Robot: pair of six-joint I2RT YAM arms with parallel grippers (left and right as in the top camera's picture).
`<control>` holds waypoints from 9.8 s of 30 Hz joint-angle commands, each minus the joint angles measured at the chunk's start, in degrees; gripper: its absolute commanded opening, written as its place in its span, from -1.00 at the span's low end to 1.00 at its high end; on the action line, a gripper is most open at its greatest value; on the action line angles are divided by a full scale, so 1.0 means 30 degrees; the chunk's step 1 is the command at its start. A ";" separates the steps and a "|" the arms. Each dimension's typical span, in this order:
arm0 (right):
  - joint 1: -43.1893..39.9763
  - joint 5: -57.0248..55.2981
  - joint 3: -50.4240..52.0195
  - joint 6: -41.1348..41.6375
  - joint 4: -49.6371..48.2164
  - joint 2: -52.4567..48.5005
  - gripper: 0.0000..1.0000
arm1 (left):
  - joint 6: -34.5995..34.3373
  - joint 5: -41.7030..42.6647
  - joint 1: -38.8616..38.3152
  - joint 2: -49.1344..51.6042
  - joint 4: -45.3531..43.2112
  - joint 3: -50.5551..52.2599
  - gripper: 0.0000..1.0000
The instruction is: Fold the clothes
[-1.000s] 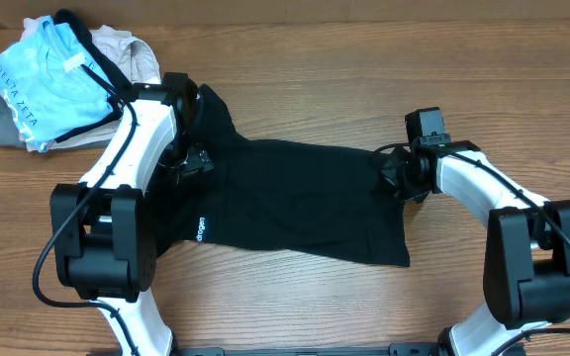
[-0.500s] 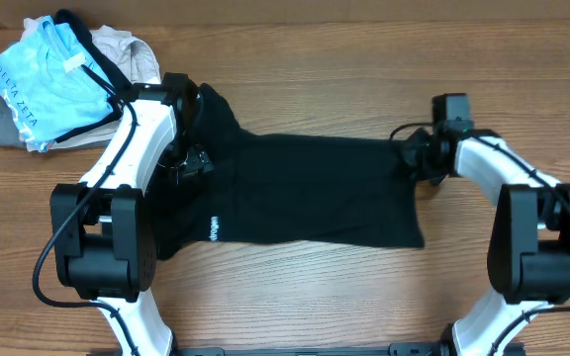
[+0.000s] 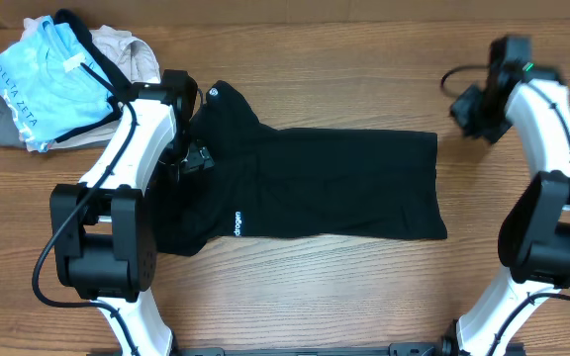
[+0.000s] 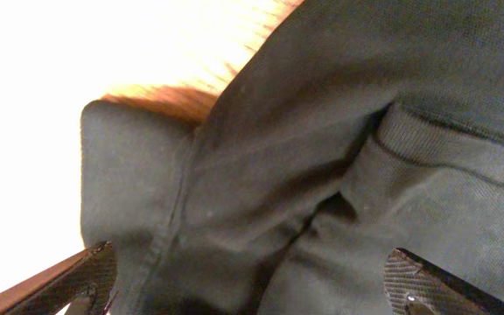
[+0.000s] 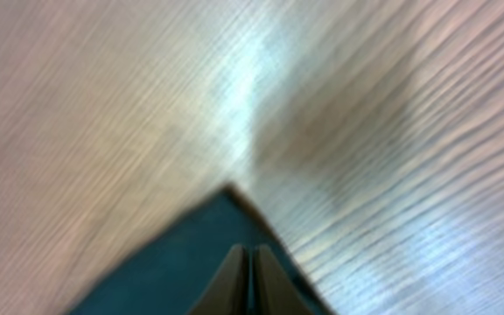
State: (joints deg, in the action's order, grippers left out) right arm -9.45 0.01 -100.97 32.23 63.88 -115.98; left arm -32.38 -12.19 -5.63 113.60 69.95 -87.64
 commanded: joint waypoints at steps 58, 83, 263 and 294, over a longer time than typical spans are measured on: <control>-0.0525 0.2259 1.3799 0.0976 -0.1647 0.3599 -0.73 | 0.3483 0.2302 -0.1661 0.0612 -0.4641 0.4175 -0.84; -0.3424 0.1530 0.7198 0.0240 0.3191 0.3628 -0.81 | 0.3067 0.2382 -0.0896 -0.3606 -0.0415 0.1865 -0.63; 0.1603 -0.0379 0.4932 -0.1566 -0.5253 -0.1916 -0.93 | 0.6178 0.2361 -0.0743 0.3257 -1.0331 -0.4983 -0.92; 0.1603 0.0597 0.2375 0.0357 0.1851 0.1472 -0.93 | 0.2331 -0.0874 -0.0699 0.1093 0.3198 -0.4969 -0.92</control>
State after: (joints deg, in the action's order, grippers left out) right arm -4.19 2.17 -92.16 32.32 69.12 -114.50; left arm -23.86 -12.64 -8.14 117.40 77.95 -102.35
